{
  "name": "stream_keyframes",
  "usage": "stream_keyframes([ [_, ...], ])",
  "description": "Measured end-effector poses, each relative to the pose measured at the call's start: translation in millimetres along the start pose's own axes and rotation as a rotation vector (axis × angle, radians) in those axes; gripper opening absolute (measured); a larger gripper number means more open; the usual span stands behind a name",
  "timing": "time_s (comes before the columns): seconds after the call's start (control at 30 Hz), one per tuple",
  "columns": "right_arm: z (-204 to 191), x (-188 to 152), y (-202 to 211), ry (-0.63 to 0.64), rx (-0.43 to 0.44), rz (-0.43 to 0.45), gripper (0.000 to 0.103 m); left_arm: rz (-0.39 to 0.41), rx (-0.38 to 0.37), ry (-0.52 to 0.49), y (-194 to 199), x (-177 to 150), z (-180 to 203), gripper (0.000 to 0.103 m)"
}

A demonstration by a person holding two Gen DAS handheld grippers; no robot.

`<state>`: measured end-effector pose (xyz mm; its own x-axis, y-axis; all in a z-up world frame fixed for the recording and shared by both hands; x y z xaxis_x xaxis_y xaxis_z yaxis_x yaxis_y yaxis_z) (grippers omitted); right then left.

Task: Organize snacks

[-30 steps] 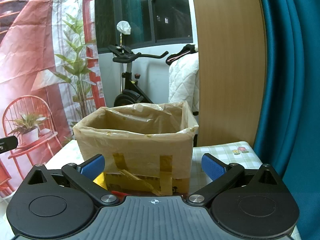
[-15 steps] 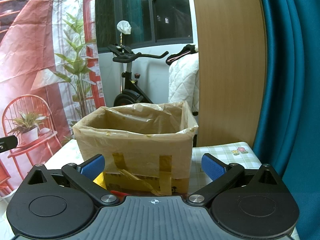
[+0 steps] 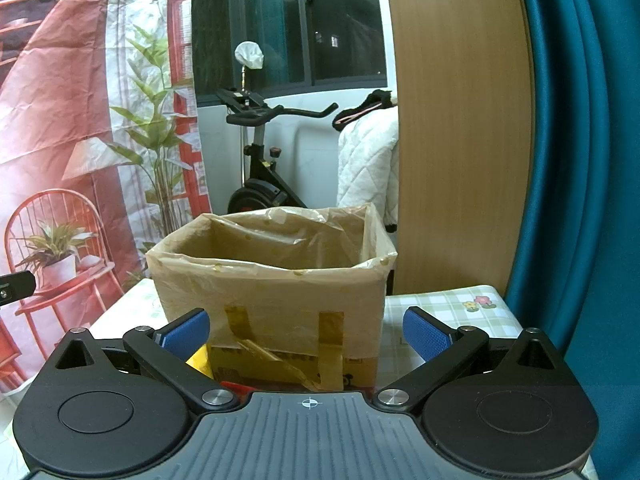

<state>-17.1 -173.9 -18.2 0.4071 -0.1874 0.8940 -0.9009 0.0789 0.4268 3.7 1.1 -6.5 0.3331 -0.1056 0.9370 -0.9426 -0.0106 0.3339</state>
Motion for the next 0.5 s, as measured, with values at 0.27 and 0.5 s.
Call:
stream_keyframes([
  [0.27,0.5,-0.7,-0.8,0.002,-0.001,-0.002,0.103,-0.001,0.002,0.003,0.5,-3.4,-2.9,0.103],
  [0.5,5.2,-6.3,-2.4,-0.013,0.022,0.03,0.103,0.014,0.003,0.005,-4.9,-15.2,-9.7,0.103],
])
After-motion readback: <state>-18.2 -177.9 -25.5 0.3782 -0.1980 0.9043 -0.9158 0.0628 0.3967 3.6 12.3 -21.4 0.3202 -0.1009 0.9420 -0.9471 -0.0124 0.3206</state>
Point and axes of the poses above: each gripper's, at about its wrist camera, not at the fingertips, and y roughly against the way its jaws point, z to its right, x to its top, the point moved 1 cm from there along -y, roughly the way its jaws point, and after that the axes turned 3 degrees about -x, right-handed, at the moved point
